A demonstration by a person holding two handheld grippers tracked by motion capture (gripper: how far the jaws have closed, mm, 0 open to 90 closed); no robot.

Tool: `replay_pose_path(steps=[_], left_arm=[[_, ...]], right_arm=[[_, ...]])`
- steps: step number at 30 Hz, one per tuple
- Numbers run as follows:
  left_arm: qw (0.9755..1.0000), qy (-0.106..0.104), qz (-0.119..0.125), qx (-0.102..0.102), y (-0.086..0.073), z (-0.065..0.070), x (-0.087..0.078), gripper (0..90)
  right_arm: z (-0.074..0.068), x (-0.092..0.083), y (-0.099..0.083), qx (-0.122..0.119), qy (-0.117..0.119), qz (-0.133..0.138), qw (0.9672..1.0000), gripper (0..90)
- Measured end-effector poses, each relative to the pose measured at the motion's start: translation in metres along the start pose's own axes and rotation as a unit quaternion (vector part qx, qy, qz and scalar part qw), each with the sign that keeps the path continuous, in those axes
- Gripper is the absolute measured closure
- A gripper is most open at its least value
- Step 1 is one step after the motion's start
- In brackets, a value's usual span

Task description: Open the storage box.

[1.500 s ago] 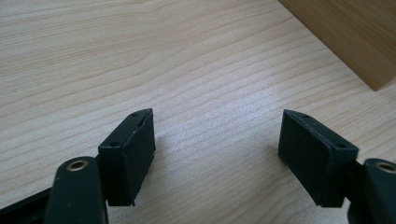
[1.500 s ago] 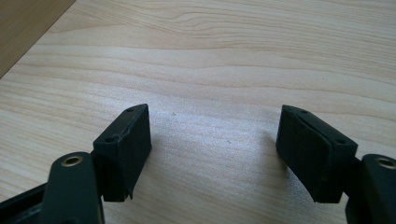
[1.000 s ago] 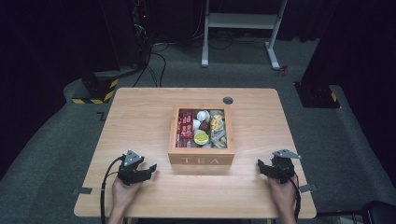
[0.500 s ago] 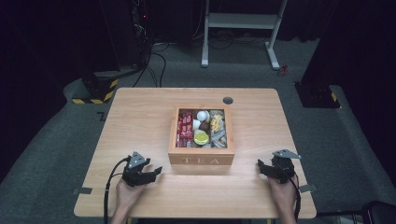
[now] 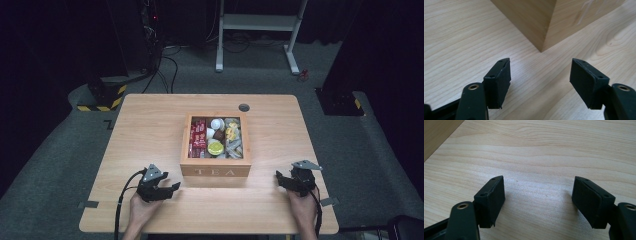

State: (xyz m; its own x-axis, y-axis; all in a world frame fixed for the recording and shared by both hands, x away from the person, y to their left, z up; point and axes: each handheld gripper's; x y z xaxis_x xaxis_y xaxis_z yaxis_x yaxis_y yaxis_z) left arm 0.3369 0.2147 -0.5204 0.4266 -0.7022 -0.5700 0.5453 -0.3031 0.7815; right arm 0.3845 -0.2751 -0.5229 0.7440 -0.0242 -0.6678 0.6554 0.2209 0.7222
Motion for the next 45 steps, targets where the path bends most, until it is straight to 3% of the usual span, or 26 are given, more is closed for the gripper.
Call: replay_pose_path(steps=[9,24,31,38,45], left_arm=[[0.9996,-0.008,-0.001,0.028,0.004,0.011,0.004,40.3],[0.9979,-0.050,0.003,0.041,0.017,0.026,0.016,52.7],[0.9969,-0.051,0.005,0.059,0.025,0.030,0.022,60.8],[0.9968,-0.054,0.023,0.054,0.034,0.031,0.024,67.4],[0.9970,-0.046,0.018,0.060,0.042,0.034,0.027,71.6]], right_arm=[[0.000,0.000,0.000,0.000,0.000,0.000,1.0000,26.4],[0.000,0.000,0.000,-0.001,0.000,0.001,1.0000,26.4],[0.000,0.000,0.000,-0.001,0.000,0.001,1.0000,26.4],[0.000,0.000,0.000,-0.001,0.000,0.001,1.0000,26.4],[0.000,0.000,0.000,-0.001,0.000,0.001,1.0000,26.4]])
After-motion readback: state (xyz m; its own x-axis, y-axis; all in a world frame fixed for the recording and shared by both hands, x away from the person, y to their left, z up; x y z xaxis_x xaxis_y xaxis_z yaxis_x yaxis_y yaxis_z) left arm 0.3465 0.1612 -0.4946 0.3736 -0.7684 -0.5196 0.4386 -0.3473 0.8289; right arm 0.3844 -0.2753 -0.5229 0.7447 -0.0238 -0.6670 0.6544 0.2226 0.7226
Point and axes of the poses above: each handheld gripper's, and its own axes: x roughly forward along the jaws, y roughly out of its top, z roughly to its right, and after that the axes turned 14 degrees about -y, right-handed
